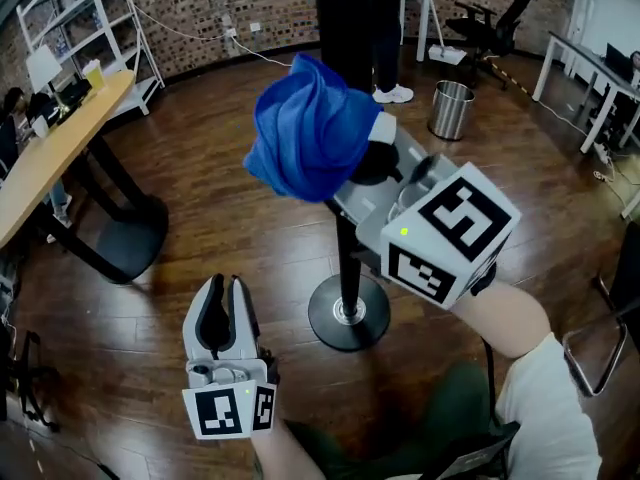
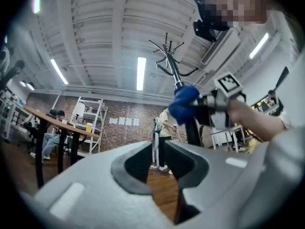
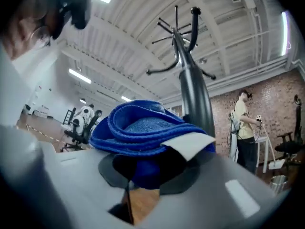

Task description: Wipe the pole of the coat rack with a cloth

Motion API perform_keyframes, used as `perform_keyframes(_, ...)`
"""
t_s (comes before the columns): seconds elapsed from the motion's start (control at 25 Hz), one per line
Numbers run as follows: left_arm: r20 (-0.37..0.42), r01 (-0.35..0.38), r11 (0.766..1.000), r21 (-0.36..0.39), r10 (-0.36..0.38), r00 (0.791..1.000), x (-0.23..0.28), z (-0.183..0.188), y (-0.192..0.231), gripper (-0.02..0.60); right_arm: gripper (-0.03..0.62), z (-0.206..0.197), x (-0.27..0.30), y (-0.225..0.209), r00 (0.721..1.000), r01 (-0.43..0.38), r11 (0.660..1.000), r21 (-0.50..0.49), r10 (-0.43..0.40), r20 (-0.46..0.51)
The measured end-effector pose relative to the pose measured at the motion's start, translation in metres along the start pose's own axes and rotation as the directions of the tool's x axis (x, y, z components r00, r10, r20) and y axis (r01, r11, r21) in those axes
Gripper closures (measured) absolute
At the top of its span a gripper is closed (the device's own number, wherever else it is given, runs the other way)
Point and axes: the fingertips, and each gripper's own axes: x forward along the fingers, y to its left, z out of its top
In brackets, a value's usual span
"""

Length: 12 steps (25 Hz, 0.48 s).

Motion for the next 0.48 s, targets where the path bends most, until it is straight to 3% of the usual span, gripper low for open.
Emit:
perform_keyframes(0.12,-0.011,-0.023,1.0,-0.02,0.023,1.0,-0.003,0.003,0.005,0.502,0.494,-0.187,-0.032,0.026,0.983,0.055,0.997,0.056,-0.044,-0.177)
perform_keyframes(0.2,-0.003,-0.035,0.999,-0.039,0.035,0.999,-0.009,0.004,0.008,0.502,0.494,-0.35,-0.065,0.047,0.941,0.111,0.989,0.098,-0.073,-0.331)
perform_keyframes(0.32,0.01,0.014,0.997,-0.082,-0.013,1.0,-0.012,0.002,0.003,0.502,0.496,-0.563,-0.12,0.074,0.819,0.207,0.97,0.124,-0.103,-0.564)
perform_keyframes(0.4,0.026,0.073,0.99,-0.12,-0.071,0.997,-0.012,0.0,-0.008,0.502,0.496,-0.646,-0.151,0.082,0.735,0.256,0.96,0.116,-0.115,-0.669)
perform_keyframes(0.48,0.022,0.089,0.989,-0.118,-0.087,0.996,-0.016,-0.005,-0.017,0.502,0.496,-0.697,-0.172,0.092,0.685,0.271,0.953,0.137,-0.091,-0.723)
